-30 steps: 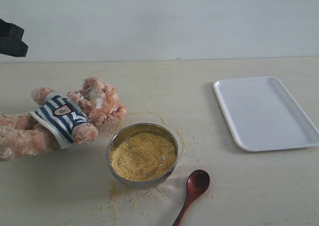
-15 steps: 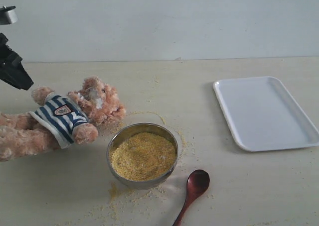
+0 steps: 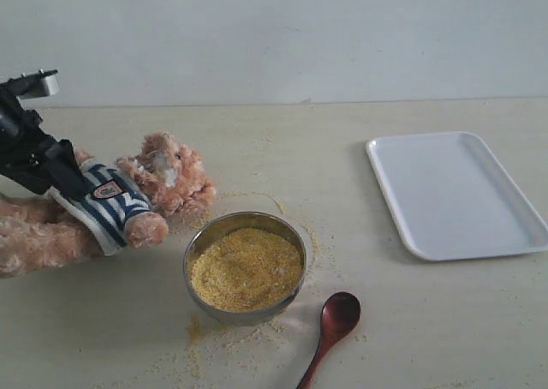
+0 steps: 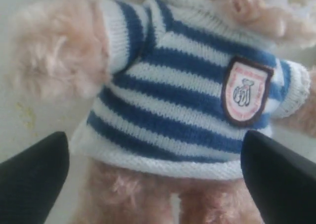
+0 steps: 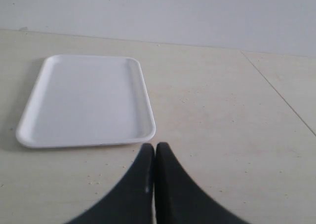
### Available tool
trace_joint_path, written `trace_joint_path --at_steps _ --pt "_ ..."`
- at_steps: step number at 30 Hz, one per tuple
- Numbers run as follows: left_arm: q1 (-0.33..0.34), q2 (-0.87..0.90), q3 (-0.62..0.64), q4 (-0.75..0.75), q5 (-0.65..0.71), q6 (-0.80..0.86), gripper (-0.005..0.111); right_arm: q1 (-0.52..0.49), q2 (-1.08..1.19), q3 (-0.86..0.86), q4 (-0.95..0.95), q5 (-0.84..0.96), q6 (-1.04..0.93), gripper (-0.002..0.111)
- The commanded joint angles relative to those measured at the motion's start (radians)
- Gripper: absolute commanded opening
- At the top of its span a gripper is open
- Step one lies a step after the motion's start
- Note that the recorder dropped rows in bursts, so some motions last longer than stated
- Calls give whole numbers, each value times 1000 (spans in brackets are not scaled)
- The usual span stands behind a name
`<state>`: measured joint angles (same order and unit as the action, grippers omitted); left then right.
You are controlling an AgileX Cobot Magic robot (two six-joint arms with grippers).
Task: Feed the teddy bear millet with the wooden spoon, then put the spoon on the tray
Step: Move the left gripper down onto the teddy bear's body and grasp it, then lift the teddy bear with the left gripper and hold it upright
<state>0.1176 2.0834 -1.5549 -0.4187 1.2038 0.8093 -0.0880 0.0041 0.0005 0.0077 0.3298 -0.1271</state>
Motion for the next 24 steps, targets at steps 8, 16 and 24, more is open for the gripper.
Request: trace_joint_path --at_steps 8,16,24 --pt "0 86 -6 -124 4 132 88 -2 -4 0 -2 -8 -2 0" --pt "0 126 -6 -220 17 194 62 -2 -4 0 -2 -8 -2 0" --pt "0 143 -6 -166 17 197 5 -2 -4 0 -2 -8 -2 0"
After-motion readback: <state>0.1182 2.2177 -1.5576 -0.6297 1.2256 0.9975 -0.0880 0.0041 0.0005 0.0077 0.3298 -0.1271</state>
